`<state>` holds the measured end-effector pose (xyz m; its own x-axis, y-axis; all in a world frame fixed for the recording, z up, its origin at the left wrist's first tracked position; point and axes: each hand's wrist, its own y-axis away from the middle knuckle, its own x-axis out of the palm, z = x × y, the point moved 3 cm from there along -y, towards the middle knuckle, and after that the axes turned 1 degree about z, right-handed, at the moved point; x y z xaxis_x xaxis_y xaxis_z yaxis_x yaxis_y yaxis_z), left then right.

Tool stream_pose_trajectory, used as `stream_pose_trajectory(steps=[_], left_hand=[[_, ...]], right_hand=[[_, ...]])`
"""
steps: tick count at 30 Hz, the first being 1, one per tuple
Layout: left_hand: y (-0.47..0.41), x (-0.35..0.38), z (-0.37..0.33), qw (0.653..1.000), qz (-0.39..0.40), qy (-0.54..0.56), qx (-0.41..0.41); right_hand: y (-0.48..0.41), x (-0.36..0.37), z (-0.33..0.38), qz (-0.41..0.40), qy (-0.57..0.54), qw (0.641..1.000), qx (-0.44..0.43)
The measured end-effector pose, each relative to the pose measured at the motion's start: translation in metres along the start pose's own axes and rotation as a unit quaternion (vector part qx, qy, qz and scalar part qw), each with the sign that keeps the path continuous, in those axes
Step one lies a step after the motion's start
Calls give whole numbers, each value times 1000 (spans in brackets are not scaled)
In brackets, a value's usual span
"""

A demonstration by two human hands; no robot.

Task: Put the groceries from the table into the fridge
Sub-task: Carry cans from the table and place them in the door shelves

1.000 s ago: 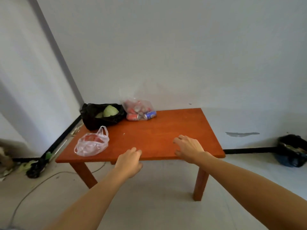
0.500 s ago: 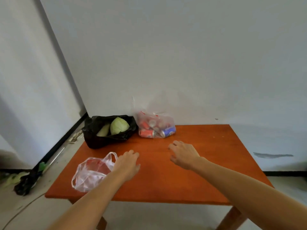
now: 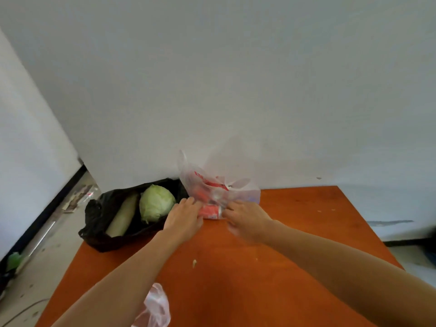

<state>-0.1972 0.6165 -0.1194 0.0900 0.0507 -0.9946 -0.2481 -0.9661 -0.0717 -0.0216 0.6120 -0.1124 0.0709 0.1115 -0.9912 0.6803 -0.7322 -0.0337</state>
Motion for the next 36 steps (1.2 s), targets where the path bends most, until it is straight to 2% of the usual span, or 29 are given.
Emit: stream_pose_trajectory(steps=[4, 7, 9, 14, 17, 19, 21, 23, 25, 27, 30, 33, 34, 36], left_hand=[[-60, 10, 10, 999, -27, -21, 17], [-106, 18, 12, 998, -18, -47, 41], [-135, 29, 13, 995, 7, -71, 64], [-181, 70, 29, 988, 95, -106, 58], [-190, 99, 38, 989, 129, -50, 56], [-187, 113, 38, 991, 116, 60, 16], [-187, 123, 39, 990, 68, 127, -5], [-191, 129, 38, 993, 31, 111, 1], [-201, 135, 36, 996, 2, 85, 25], [-213, 141, 33, 997, -3, 35, 67], [-232, 151, 28, 990, -12, -36, 133], [-252, 159, 30, 977, 67, -100, 174], [-259, 162, 32, 975, 86, -110, 175], [-269, 167, 39, 979, 128, -67, 145]], right_hand=[[-62, 16, -45, 12, 59, 998, -18], [-107, 37, -92, 35, 39, 999, 13], [-132, 57, -124, 78, 38, 996, 35], [-161, 114, -190, 160, 24, 980, 116], [-164, 141, -223, 185, -8, 971, 149], [-163, 159, -238, 197, -28, 967, 160], [-160, 178, -239, 210, -32, 966, 146], [-154, 199, -231, 210, -31, 967, 139], [-143, 215, -228, 170, -73, 968, 171], [-130, 228, -233, 154, -154, 948, 230], [-106, 246, -243, 145, -252, 901, 321], [-81, 257, -252, 104, -342, 849, 390], [-74, 263, -255, 115, -360, 832, 406], [-65, 270, -257, 153, -361, 820, 417]])
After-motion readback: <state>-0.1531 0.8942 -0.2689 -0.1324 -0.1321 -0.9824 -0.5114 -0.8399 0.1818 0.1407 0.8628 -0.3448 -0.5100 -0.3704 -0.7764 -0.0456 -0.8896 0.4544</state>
